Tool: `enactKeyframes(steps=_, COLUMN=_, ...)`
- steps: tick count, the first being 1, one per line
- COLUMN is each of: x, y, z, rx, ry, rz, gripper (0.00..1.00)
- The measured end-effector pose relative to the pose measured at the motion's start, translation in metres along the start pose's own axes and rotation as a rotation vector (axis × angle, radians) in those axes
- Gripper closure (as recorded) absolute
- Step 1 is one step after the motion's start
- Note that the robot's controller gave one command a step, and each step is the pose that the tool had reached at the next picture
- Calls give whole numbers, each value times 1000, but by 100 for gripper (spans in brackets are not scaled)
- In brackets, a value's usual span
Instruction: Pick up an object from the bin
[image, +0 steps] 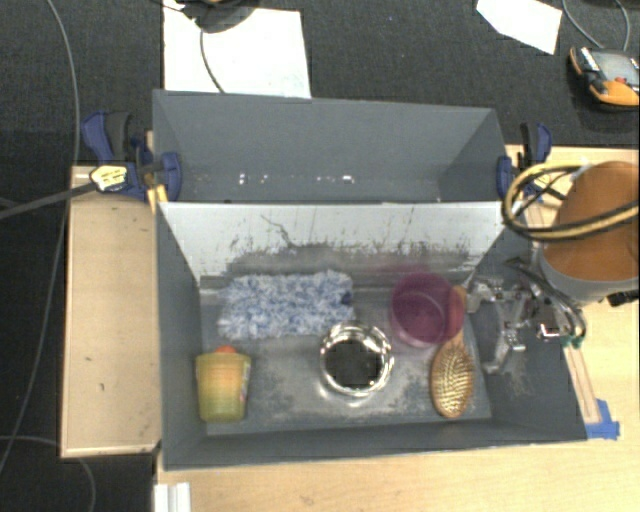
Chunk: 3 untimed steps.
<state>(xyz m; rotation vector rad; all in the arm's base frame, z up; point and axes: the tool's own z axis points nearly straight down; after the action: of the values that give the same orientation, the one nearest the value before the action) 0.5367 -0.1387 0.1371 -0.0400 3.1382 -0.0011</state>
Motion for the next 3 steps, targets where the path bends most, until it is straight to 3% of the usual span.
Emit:
enactKeyframes(steps=1, x=0, y=0, z=0, rx=0, ry=0, rz=0, gripper=0)
enactKeyframes(steps=2, x=-24, y=-11, z=-7, rx=2, ry=-7, rz=-280, gripper=0)
enactKeyframes(steps=3, x=-7, y=62, z=68, rx=-1, ry=1, rz=-486, gripper=0)
